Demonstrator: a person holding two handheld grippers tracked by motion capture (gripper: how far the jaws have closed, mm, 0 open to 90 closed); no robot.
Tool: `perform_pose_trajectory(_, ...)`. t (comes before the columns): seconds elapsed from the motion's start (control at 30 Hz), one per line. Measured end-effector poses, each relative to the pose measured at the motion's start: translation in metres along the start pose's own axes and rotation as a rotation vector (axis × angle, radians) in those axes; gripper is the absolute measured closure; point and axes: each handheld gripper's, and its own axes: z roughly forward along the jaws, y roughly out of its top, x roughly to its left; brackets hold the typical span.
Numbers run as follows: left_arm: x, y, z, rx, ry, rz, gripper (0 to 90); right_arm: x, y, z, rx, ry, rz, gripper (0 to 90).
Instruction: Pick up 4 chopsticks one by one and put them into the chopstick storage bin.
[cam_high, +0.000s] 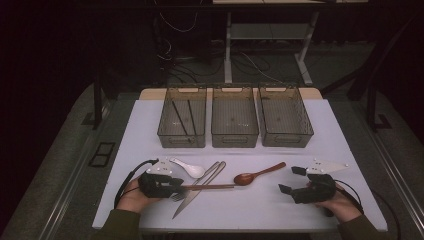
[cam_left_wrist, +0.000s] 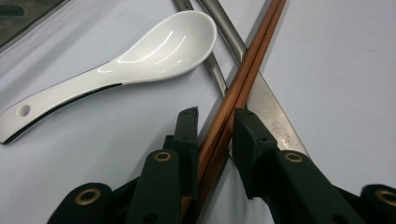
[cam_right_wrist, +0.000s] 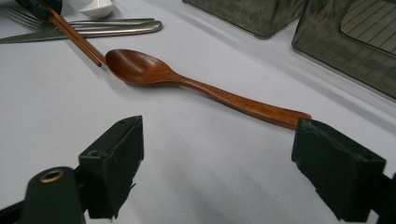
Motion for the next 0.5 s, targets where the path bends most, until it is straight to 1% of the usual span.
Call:
perform_pose_trajectory(0.3, 0.0001, -0.0019, -0.0041, -0.008, 0.006, -0.010, 72.8, 0.0000, 0.0000, 0.0000, 0.000, -0.001, 0.000, 16.6)
perform_pose_trajectory(0.5, -0.0004, -0.0041, -0.0072, 0.005, 0.010, -0.017, 75.1, -0.0001, 0.0001, -0.0001, -0.001, -0.001, -0.001, 16.7)
